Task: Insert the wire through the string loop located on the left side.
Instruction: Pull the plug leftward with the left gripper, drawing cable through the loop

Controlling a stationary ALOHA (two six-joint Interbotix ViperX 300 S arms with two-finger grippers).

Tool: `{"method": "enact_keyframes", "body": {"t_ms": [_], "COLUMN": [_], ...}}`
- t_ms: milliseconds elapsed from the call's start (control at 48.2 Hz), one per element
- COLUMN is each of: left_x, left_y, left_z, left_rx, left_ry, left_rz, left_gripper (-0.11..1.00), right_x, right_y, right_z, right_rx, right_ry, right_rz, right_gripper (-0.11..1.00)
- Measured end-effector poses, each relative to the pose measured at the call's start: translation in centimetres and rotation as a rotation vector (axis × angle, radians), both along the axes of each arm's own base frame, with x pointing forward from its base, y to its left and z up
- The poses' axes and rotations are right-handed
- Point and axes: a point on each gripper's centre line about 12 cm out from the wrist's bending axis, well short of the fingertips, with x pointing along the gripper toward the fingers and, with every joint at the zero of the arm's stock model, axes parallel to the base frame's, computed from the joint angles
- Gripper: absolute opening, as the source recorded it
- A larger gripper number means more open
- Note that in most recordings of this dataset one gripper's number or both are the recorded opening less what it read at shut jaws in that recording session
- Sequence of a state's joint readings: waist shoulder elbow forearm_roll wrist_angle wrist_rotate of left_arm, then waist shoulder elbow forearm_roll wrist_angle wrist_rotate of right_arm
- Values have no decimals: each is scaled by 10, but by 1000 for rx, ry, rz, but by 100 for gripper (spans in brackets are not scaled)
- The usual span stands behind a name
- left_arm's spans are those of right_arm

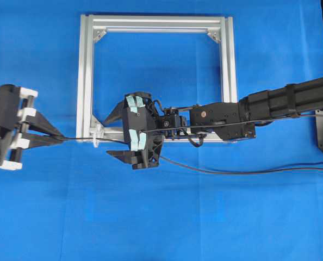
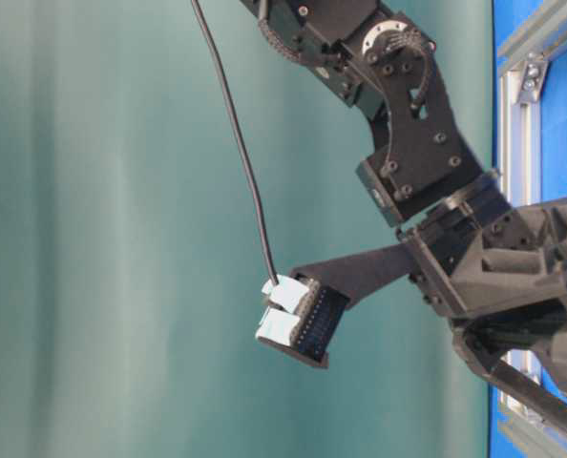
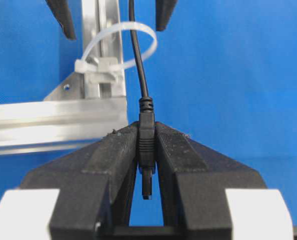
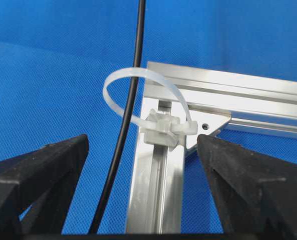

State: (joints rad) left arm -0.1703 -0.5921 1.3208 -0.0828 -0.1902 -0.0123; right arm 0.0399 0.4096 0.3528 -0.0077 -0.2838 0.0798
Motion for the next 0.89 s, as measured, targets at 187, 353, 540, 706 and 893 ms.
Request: {"method": "enact_keyframes", "body": {"t_ms": [187,353,540,706,893], "left_x": [-21,-32,-38,-38,-37], "left_y": [2,3,3,3,3], "left_z": [12,19,23,22,20], "left_rx": [-23,-56,-72,-73,-71], "left_ry": [-12,-1,3,10,24], "left_rz": [-2,9,11,14,14], "left_gripper": [8,8,8,8,8], "right_x": [0,0,0,0,0], "right_y": [1,1,0,0,1], "right_z": [0,0,0,0,0], "right_rx": [0,0,0,0,0], "right_ry": [2,0,0,0,0], "right_rz": [2,2,0,0,2], "right_gripper": [95,95,95,95,95]}}
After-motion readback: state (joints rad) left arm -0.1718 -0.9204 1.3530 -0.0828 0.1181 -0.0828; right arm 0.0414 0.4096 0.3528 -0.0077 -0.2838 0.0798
